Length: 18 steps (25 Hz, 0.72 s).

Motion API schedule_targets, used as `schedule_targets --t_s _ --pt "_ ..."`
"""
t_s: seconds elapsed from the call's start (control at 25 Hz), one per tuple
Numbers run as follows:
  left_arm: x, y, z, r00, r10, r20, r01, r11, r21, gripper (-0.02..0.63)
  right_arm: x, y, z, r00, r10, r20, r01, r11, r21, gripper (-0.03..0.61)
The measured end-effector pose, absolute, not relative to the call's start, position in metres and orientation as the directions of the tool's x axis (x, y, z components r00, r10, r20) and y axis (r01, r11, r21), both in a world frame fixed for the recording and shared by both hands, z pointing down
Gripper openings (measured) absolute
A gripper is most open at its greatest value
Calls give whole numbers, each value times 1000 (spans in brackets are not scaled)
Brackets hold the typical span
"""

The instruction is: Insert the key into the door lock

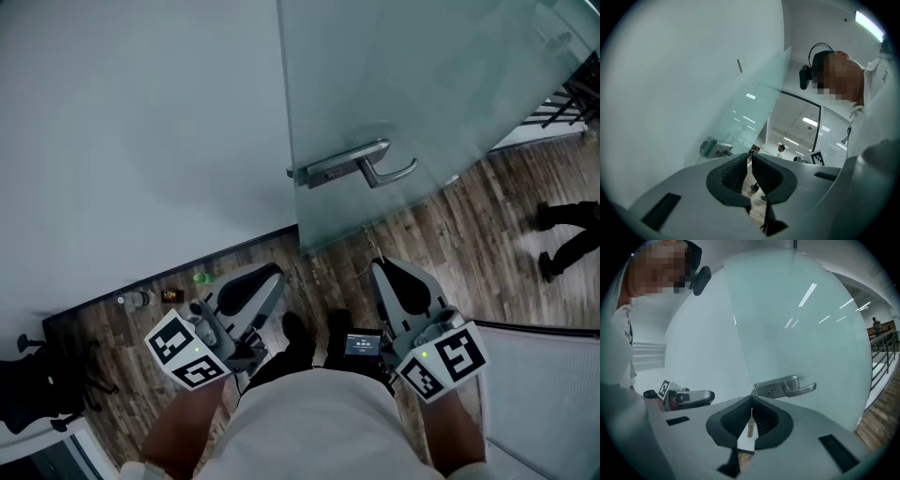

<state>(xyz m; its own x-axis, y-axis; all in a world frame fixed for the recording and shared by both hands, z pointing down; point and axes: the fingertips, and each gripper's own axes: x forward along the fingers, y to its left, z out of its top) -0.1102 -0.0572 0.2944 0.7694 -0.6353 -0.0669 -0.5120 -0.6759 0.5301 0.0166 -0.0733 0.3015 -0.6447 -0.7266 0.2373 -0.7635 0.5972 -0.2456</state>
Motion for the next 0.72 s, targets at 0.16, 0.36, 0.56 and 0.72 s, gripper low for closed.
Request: schedule_targets --t_s 0.16,0.36,0.56,0.72 --pt "-117 -71 295 756 -652 -53 -539 -666 515 25 10 -82 301 -654 -718 241 -756 608 -241 15" --pt "-117 -95 301 726 -687 -11 -596 -638 488 118 6 -99 309 -676 -691 258 -737 634 -234 15" --pt "-112 -113 298 718 -696 10 -624 -636 454 132 3 -112 313 -689 -673 268 -724 652 -224 15" --pt "-107 -135 299 716 -698 25 -638 -639 429 138 2 -124 323 -696 -659 286 -717 660 -224 15"
